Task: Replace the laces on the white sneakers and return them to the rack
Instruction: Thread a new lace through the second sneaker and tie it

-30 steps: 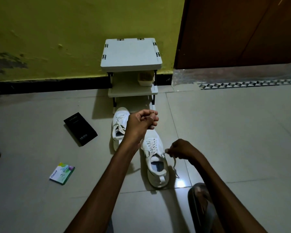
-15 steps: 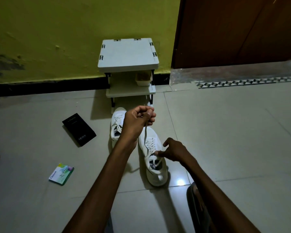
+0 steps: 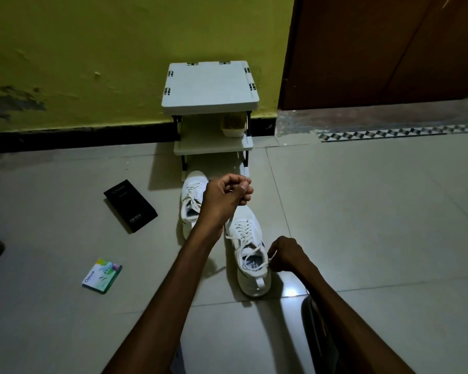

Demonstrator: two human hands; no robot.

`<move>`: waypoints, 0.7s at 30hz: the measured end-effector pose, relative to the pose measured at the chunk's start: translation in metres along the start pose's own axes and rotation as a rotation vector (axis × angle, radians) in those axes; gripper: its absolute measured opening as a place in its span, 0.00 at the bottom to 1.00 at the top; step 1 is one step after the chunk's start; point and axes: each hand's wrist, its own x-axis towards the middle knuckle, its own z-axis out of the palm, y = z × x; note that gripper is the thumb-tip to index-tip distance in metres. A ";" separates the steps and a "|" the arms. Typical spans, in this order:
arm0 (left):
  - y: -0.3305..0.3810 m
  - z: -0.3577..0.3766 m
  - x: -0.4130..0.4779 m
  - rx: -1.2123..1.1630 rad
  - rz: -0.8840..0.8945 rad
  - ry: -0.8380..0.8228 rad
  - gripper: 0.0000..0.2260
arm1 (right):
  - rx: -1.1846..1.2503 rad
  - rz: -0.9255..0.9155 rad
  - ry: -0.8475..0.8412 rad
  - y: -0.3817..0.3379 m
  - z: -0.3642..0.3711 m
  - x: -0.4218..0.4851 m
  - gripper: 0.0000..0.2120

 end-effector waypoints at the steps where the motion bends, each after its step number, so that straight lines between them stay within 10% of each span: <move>1: 0.000 -0.001 0.000 0.007 0.000 0.003 0.04 | 0.010 0.029 -0.005 0.002 -0.001 0.001 0.12; 6: 0.004 0.000 0.002 0.052 0.013 0.034 0.03 | 0.196 -0.005 0.027 -0.023 -0.052 -0.019 0.05; 15: 0.021 0.001 -0.001 0.141 0.170 0.126 0.06 | 1.275 -0.311 -0.124 -0.073 -0.119 -0.068 0.08; 21: 0.028 -0.004 -0.004 0.149 0.207 0.102 0.06 | 1.365 -0.326 -0.045 -0.077 -0.106 -0.067 0.11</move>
